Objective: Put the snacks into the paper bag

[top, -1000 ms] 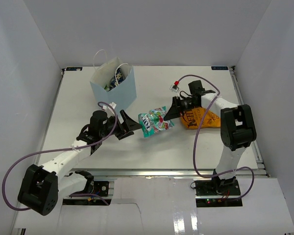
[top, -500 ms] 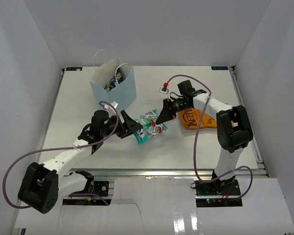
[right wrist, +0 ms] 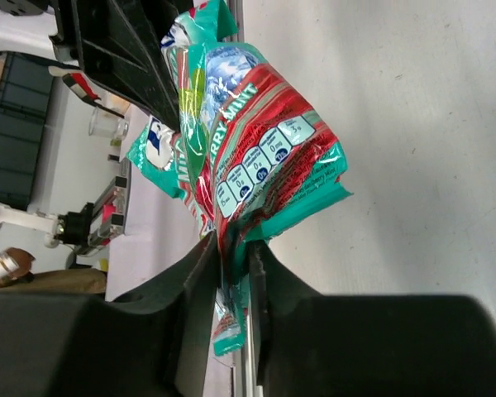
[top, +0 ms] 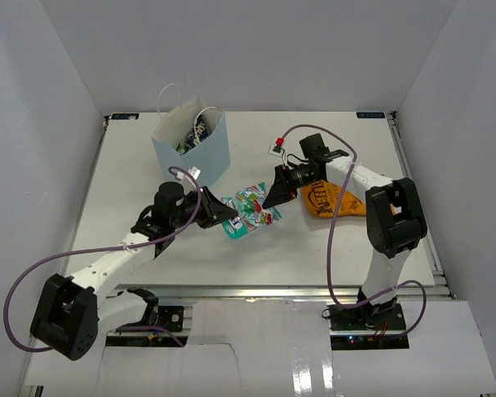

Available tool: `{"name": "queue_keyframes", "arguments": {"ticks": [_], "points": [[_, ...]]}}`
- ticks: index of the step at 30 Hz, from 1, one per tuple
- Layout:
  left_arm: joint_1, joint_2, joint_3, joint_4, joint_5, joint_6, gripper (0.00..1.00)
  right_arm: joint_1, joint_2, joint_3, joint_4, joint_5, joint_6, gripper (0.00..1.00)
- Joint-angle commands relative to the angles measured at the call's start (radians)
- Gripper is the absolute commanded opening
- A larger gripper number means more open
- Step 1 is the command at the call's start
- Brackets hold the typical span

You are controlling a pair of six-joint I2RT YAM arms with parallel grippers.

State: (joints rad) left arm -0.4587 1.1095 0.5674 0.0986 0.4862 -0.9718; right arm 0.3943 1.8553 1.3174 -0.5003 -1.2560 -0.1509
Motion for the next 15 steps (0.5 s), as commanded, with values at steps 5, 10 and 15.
{"name": "queue_keyframes", "arguments": {"ticks": [5, 10, 15], "points": [[-0.003, -0.089, 0.181, -0.209, -0.057, 0.186, 0.13, -0.005, -0.038, 0.101, -0.085, -0.049, -0.105, 0.48], [-0.003, -0.146, 0.403, -0.497, -0.232, 0.399, 0.1, -0.043, -0.038, 0.207, -0.15, -0.075, -0.22, 0.69], [-0.001, -0.165, 0.626, -0.667, -0.414, 0.548, 0.09, -0.104, -0.045, 0.267, -0.17, -0.059, -0.257, 0.72]]}}
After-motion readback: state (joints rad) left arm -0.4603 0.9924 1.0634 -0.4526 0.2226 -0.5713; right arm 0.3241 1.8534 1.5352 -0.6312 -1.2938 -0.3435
